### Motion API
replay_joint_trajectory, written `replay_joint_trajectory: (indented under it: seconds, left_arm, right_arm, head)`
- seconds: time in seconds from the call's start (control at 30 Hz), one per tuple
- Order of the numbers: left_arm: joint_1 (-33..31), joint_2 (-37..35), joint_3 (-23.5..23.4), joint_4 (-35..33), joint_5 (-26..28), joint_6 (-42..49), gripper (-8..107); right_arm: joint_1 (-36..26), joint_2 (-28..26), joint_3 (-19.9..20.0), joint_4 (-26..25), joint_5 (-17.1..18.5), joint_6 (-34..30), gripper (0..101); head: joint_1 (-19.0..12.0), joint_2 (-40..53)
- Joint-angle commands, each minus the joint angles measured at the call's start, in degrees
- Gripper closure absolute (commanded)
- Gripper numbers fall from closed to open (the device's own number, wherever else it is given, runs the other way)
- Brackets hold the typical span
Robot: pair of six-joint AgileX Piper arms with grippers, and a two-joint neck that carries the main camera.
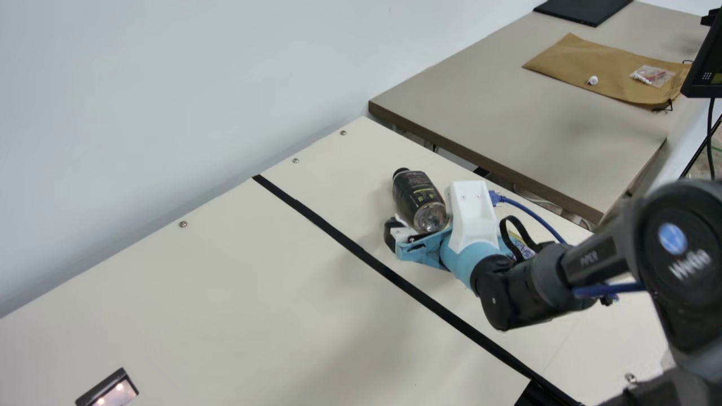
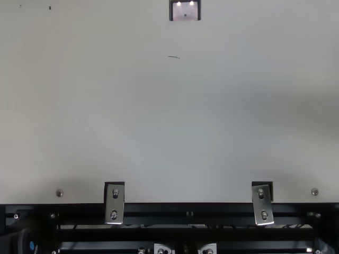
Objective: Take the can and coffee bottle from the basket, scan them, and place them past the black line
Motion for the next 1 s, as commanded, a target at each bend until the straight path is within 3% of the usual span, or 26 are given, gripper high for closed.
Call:
replay_joint_trajectory:
  seconds: [0.0, 0.4, 0.73, 0.97]
  left_arm:
    - [0.00, 0.00, 0.00, 0.00, 0.00, 0.00, 9]
    - [0.00, 0.00, 0.00, 0.00, 0.00, 0.00, 9]
    - [0.00, 0.00, 0.00, 0.00, 0.00, 0.00, 9]
    - [0.00, 0.00, 0.00, 0.00, 0.00, 0.00, 9]
  right_arm:
    - [1.81, -6.18, -0.36, -0.39, 0.22, -0.93, 0]
    - [10.06, -21.12, -4.98, 6.30, 12.43, -5.66, 0]
    - [20.02, -27.25, -9.82, 13.38, 25.04, -6.58, 0]
    - [27.33, -30.63, -13.08, 16.84, 31.60, -5.44, 0]
  head:
    - [-1.53, -0.91]
    - [-1.53, -0.91]
    - [-1.53, -0.91]
    - [-1.51, 3.11]
